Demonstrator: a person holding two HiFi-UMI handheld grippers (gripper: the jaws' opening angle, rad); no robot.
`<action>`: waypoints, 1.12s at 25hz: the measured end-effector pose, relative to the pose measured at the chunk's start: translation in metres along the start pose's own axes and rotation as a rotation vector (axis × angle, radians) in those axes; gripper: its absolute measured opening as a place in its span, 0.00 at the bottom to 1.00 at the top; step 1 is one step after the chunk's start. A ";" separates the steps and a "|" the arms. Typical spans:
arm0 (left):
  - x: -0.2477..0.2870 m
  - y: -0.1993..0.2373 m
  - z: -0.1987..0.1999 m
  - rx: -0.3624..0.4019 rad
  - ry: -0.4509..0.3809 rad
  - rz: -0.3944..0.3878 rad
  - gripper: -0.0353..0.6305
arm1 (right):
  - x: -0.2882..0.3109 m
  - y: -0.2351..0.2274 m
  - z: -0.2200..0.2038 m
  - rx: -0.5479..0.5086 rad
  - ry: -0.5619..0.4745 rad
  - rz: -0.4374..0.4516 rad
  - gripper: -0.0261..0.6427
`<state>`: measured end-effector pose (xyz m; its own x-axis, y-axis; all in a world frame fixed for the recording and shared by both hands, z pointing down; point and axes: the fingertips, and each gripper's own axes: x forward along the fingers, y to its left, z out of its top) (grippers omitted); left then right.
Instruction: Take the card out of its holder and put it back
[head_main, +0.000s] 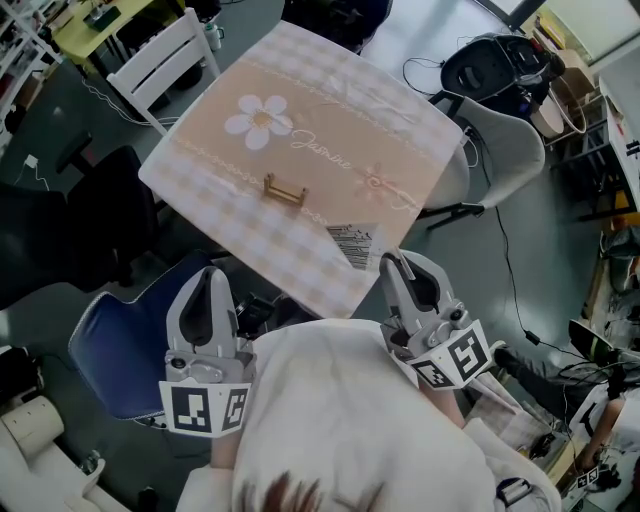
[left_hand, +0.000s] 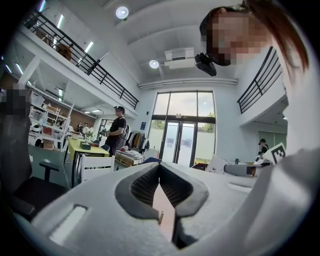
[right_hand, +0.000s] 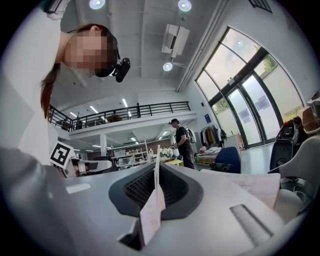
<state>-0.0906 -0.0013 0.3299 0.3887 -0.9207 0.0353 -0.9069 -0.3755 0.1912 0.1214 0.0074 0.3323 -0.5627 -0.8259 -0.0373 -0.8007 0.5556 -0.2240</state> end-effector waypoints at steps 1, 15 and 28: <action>0.001 0.000 0.000 -0.002 0.002 0.001 0.05 | 0.000 -0.001 0.000 0.001 0.001 -0.001 0.07; 0.018 -0.002 -0.010 -0.032 0.033 -0.029 0.05 | 0.006 -0.011 0.002 -0.014 0.023 -0.023 0.07; 0.023 0.007 -0.018 -0.061 0.051 0.006 0.05 | 0.026 -0.035 0.011 -0.028 0.027 -0.007 0.07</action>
<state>-0.0850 -0.0228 0.3500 0.3924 -0.9157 0.0860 -0.8982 -0.3614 0.2501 0.1370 -0.0347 0.3282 -0.5622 -0.8269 -0.0091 -0.8098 0.5528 -0.1965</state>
